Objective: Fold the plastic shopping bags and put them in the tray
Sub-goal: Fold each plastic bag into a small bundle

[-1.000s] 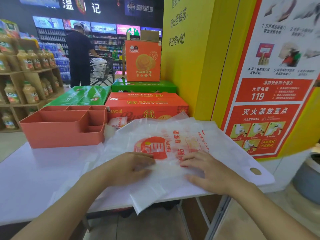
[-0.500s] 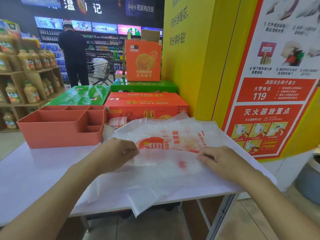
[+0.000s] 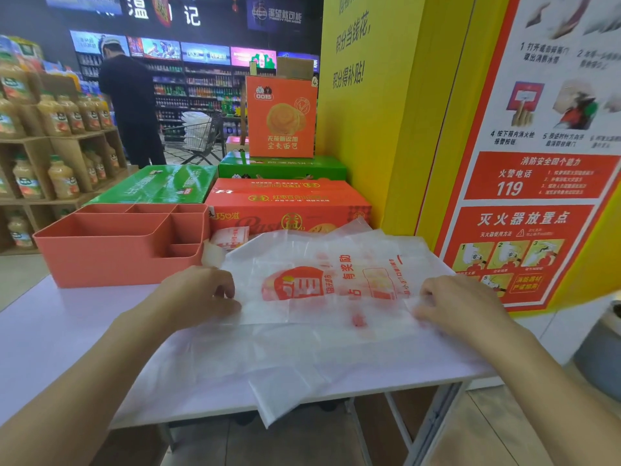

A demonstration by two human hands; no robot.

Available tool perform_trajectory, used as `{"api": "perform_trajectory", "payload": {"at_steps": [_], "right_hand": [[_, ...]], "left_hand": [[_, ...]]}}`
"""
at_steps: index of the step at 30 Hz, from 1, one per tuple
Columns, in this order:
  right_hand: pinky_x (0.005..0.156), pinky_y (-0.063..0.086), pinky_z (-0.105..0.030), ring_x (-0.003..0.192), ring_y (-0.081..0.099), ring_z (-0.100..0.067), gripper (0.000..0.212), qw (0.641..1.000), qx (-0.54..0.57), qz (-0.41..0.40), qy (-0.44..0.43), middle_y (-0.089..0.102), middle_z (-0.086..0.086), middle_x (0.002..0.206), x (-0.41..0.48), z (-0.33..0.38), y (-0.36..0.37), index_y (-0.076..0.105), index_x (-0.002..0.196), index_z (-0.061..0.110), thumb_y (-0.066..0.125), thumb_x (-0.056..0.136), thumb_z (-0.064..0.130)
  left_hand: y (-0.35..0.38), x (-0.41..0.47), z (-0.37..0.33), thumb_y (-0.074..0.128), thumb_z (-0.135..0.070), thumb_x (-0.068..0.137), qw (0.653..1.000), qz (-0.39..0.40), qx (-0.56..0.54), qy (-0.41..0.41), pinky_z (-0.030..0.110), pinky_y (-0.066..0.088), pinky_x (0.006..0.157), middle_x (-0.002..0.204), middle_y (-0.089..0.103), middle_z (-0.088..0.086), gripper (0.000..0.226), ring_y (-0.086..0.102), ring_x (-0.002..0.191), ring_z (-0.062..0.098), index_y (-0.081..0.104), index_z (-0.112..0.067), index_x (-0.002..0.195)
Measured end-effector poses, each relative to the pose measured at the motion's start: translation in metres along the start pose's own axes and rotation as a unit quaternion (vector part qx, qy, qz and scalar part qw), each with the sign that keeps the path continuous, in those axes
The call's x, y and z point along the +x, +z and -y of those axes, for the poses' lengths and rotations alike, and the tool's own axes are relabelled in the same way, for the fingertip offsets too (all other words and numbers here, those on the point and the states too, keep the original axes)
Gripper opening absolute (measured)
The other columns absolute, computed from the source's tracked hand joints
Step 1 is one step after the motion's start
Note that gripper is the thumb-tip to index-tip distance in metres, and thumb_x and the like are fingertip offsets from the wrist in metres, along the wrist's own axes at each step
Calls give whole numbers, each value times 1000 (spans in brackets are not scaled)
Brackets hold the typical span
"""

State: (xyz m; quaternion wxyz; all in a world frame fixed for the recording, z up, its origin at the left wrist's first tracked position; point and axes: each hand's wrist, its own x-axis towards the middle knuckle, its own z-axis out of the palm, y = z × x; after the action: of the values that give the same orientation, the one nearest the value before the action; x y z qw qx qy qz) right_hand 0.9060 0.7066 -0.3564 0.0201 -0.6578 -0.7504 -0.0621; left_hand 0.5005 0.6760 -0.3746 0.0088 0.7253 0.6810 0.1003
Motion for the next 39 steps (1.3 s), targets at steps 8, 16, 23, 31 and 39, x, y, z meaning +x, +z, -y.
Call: {"api": "perform_trajectory", "payload": {"at_steps": [8, 16, 23, 31, 39], "right_hand": [[119, -5, -27, 153, 18, -15, 48, 970, 85, -67, -218, 29, 9, 164, -26, 72, 13, 33, 156, 29, 38, 108, 33], [124, -15, -39, 148, -31, -7, 59, 970, 99, 97, -200, -19, 24, 163, -18, 68, 41, -4, 159, 46, 11, 104, 62], [125, -13, -41, 150, -30, -13, 90, 978, 101, 121, -139, -28, 24, 158, -16, 35, 43, -18, 154, 46, -14, 71, 80], [126, 1, -30, 152, 3, -3, 50, 969, 145, 18, -200, 20, 26, 161, -20, 43, 34, 35, 153, 43, 37, 104, 55], [117, 17, -20, 146, 27, -4, 46, 964, 120, -4, -239, 38, 24, 155, -22, 44, 25, 44, 149, 38, 43, 104, 34]], "left_hand": [[28, -7, -82, 53, -29, 95, 970, -106, 62, 208, 38, 44, 100, 131, 63, -13, 33, 59, 117, 18, 64, -37, 125], [40, -20, -86, 3, -69, 94, 986, 163, 19, 30, 54, -11, 122, 164, -18, -17, 70, -19, 152, 20, -9, -40, 157], [35, -22, -67, 6, -66, 98, 982, 188, 23, -15, 59, -11, 120, 161, -24, -19, 66, -24, 150, 24, -17, -41, 155], [32, -10, -84, 24, -65, 93, 989, 48, 24, 141, 48, 7, 125, 168, 5, -10, 67, 1, 155, 18, 26, -40, 155], [40, -3, -86, 32, -50, 104, 981, 72, -10, 180, 26, 8, 122, 163, 22, -19, 54, 16, 151, 4, 28, -38, 156]]}}
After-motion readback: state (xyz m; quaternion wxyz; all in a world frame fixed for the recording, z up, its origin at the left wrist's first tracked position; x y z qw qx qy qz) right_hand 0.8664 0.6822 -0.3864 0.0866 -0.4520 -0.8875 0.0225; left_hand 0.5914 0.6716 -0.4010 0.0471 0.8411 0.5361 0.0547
